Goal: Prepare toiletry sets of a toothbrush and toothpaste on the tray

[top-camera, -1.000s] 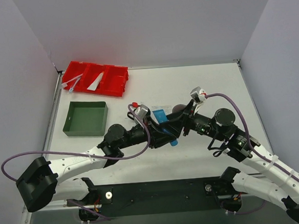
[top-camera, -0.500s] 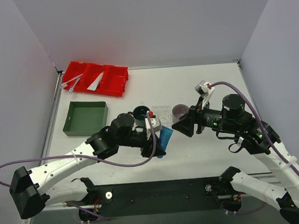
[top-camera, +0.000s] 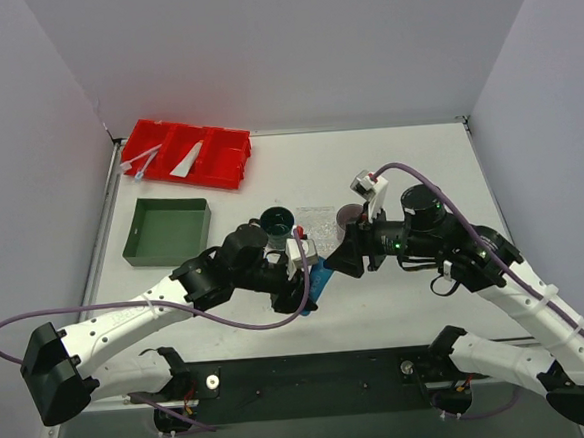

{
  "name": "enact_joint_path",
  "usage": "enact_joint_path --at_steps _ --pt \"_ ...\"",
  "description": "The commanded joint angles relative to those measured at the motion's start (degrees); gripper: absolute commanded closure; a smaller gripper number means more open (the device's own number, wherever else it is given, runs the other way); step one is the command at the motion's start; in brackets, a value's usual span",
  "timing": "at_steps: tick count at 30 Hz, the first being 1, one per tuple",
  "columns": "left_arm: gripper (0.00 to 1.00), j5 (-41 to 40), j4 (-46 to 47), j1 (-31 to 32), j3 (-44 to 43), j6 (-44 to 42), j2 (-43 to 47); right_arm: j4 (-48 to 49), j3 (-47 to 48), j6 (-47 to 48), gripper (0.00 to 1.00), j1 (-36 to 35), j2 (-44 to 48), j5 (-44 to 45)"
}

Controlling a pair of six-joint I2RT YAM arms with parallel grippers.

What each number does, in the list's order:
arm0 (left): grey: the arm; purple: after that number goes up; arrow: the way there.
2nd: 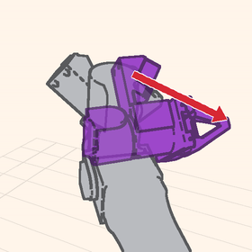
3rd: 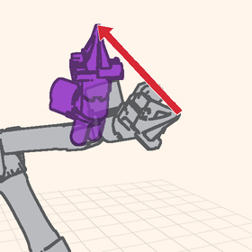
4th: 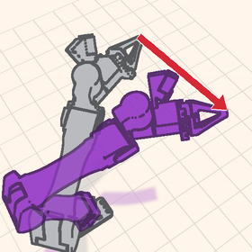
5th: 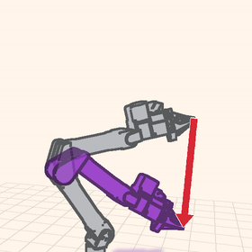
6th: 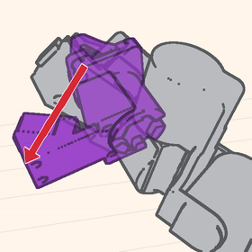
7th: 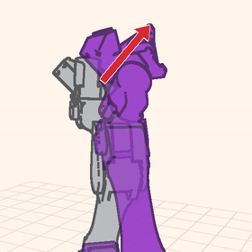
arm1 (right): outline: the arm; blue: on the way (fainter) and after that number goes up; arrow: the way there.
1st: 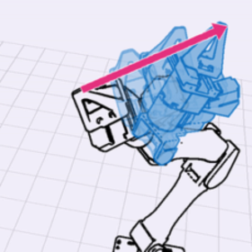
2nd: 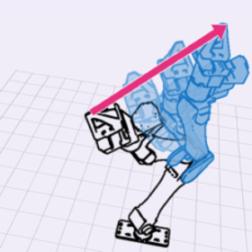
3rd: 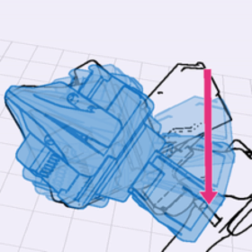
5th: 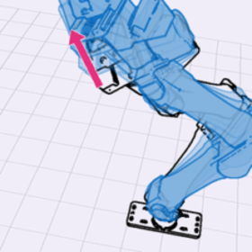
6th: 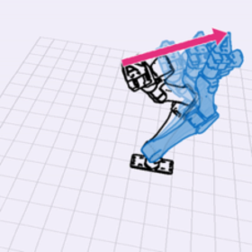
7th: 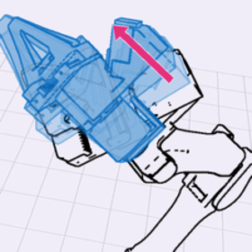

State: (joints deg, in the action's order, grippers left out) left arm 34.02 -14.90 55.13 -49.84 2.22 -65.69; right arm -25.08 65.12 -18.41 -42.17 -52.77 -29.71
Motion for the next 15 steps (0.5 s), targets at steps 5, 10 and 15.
enact_joint_path --at_steps 5,10,15 --pt "0.85 -0.09 1.62 -0.20 -1.31 -1.08 0.39 4.86 -2.54 -1.62 0.57 -1.86 -0.93 0.27" --pt "0.85 -0.71 1.71 -0.20 -1.04 -0.99 0.56 6.36 -3.86 -1.98 0.65 -2.30 -1.63 -0.17" --pt "0.85 -0.88 1.62 -0.20 -1.13 -0.81 0.39 7.85 -4.83 -2.59 0.75 -2.65 -1.72 -0.96"
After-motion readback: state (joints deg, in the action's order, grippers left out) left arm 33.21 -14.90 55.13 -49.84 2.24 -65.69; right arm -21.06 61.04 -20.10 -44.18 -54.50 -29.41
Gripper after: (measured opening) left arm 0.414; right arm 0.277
